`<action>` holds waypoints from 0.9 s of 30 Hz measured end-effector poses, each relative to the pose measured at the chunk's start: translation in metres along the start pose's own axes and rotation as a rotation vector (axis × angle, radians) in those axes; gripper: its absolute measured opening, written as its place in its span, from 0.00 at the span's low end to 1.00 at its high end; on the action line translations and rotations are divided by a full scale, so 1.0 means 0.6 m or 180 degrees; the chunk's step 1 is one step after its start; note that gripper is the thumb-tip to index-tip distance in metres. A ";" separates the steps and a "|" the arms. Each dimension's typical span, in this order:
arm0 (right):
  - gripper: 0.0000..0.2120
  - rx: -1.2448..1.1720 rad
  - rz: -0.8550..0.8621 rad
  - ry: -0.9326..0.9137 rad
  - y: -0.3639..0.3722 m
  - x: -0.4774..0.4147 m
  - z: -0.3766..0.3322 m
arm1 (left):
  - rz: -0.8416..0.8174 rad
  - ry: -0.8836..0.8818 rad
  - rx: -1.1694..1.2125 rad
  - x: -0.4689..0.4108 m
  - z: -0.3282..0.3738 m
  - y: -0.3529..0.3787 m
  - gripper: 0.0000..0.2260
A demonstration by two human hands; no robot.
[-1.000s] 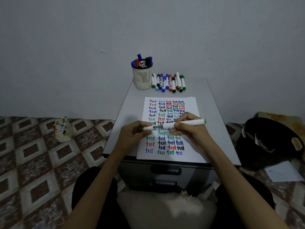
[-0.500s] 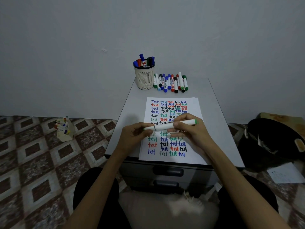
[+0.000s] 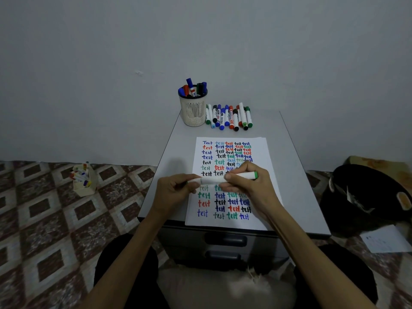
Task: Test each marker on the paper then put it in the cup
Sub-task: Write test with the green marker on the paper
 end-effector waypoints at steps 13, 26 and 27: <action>0.16 0.4281 -0.1046 -0.0759 0.061 -0.046 -0.038 | 0.0443 -0.0261 0.0212 0.000 -0.005 -0.005 0.14; 0.49 0.3797 -0.0102 -0.1381 0.104 -0.342 -0.221 | -0.0635 -0.0646 -0.2616 -0.006 -0.055 0.050 0.36; 0.48 0.3646 -0.0018 -0.1450 0.113 -0.362 -0.239 | -0.0642 -0.0666 -0.2615 -0.007 -0.056 0.050 0.36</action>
Point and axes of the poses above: each hand's wrist, its own x-axis away from the middle knuckle, its own y-axis out of the palm, z = x × y, the point moved 9 cm from there along -x, towards the middle knuckle, and after that the axes turned 5 degrees about x, right-handed, at the moved point
